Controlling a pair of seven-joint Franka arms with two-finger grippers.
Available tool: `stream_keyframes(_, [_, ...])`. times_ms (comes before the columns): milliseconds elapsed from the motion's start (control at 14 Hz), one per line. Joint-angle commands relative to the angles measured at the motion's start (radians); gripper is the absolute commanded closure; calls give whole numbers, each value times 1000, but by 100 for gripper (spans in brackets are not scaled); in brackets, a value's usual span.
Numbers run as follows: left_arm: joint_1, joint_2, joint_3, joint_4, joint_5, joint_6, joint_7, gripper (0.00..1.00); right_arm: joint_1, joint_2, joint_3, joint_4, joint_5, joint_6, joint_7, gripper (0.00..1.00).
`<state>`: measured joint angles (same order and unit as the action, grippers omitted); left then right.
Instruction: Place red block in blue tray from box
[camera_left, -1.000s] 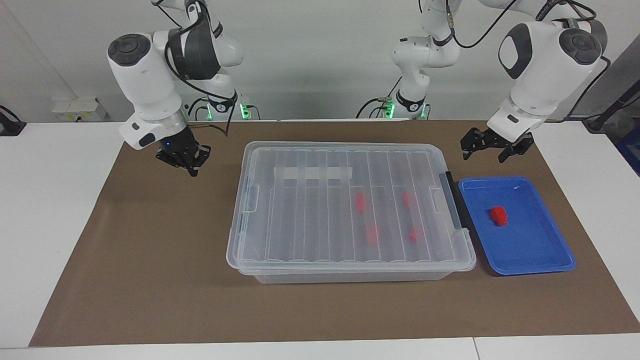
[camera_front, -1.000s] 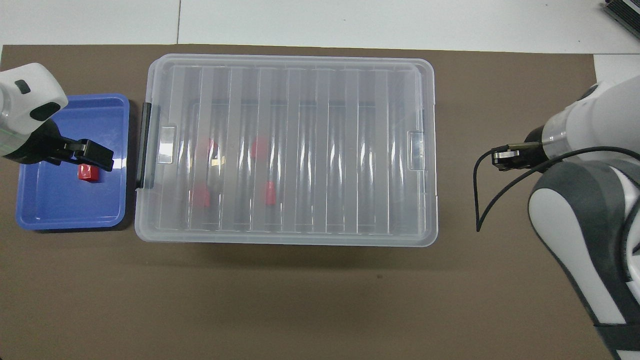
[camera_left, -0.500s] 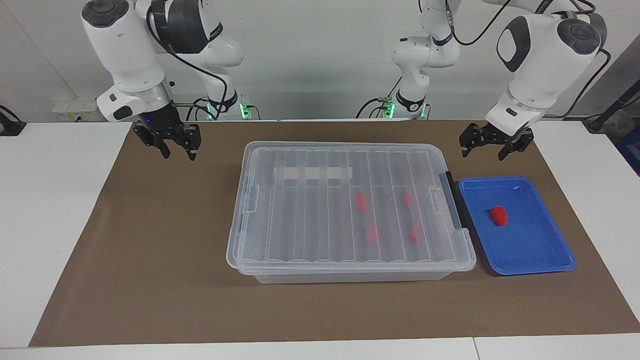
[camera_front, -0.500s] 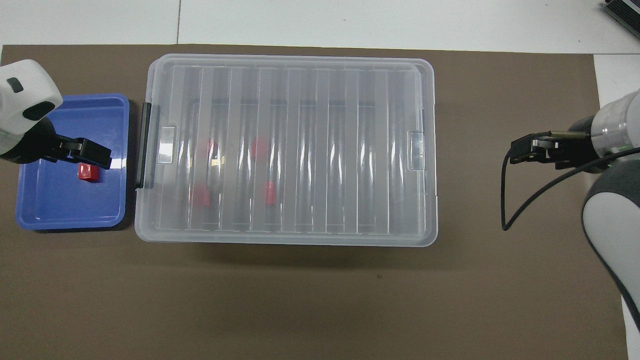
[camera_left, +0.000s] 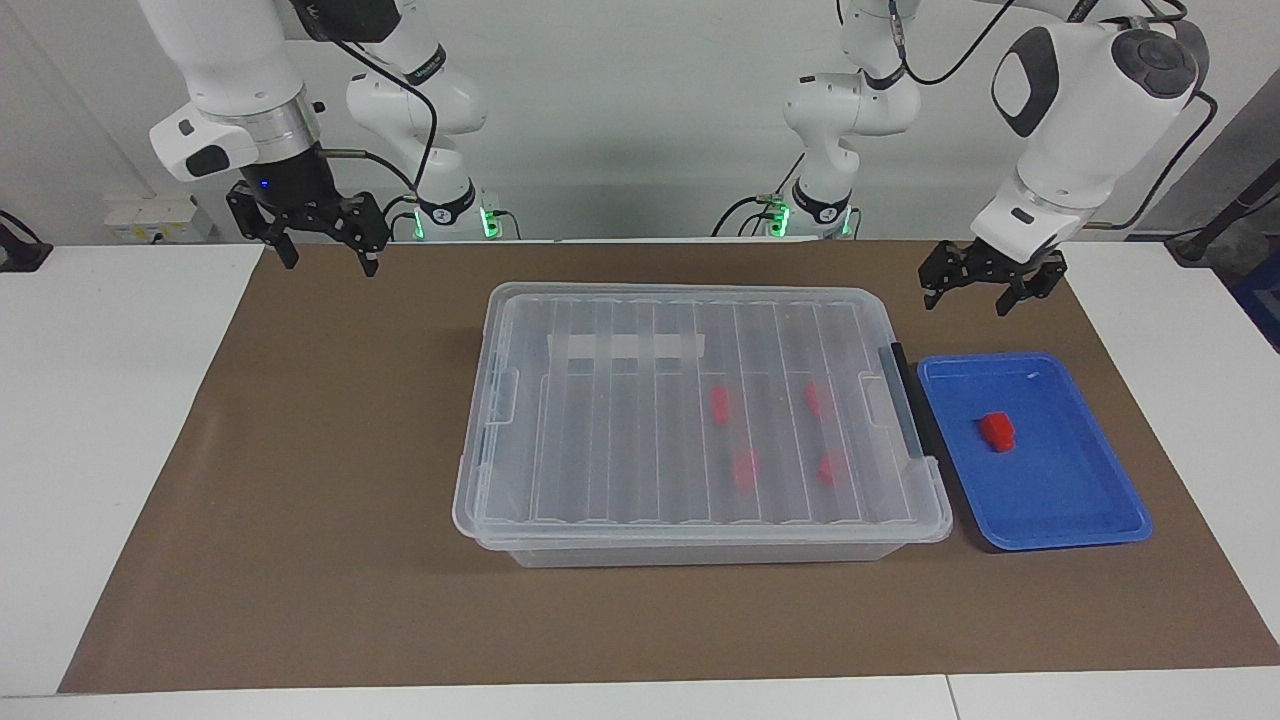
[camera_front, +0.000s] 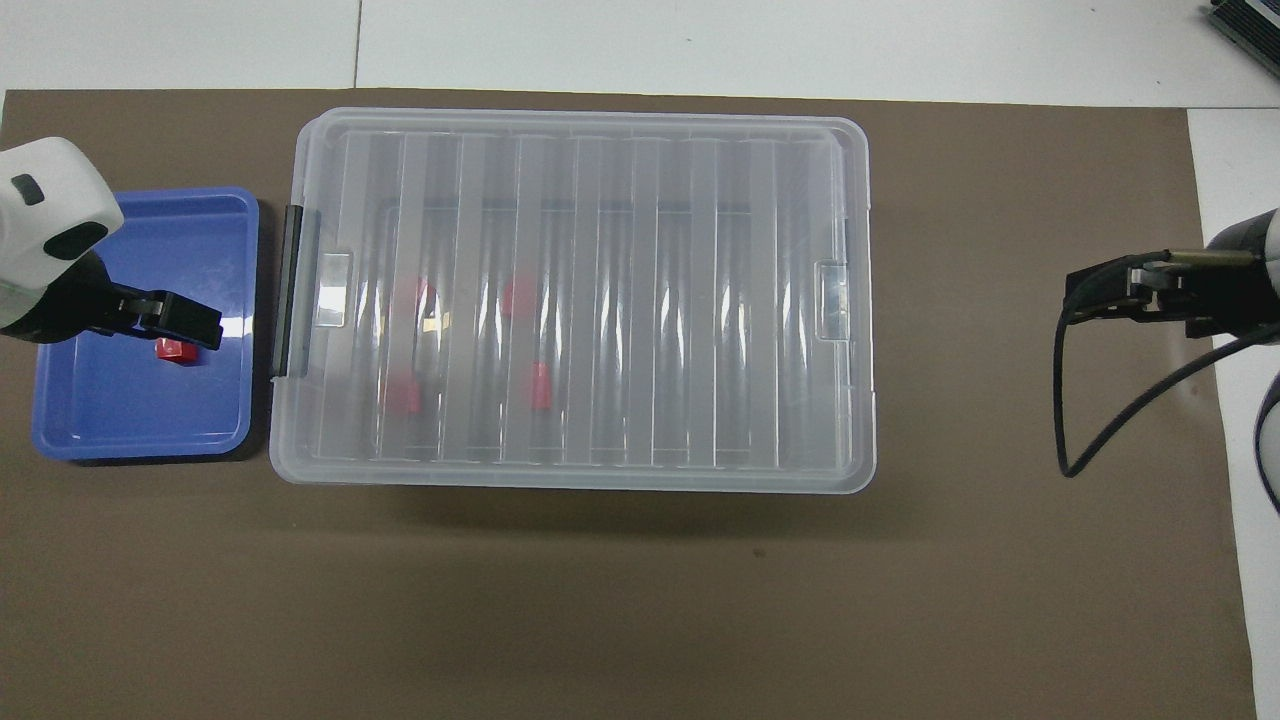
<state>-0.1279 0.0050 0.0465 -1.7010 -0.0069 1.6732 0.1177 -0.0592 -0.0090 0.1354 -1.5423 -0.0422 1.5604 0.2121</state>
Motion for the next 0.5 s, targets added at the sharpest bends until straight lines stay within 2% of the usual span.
stream_keyframes(0, [-9, -45, 12, -59, 11, 37, 13, 0, 1, 9, 9, 16, -15, -26, 20, 0])
stream_keyframes(143, [8, -42, 7, -42, 11, 39, 10, 0, 1, 3, 12, 4, -15, -26, 20, 0])
stream_keyframes(286, [89, -43, -19, -29, -11, 25, 10, 0, -1, -2, 12, -9, -12, -26, 18, 0])
stream_keyframes(429, [93, -40, -16, 24, -18, -19, 10, 0, -13, -8, 12, -19, 5, -26, 7, 0])
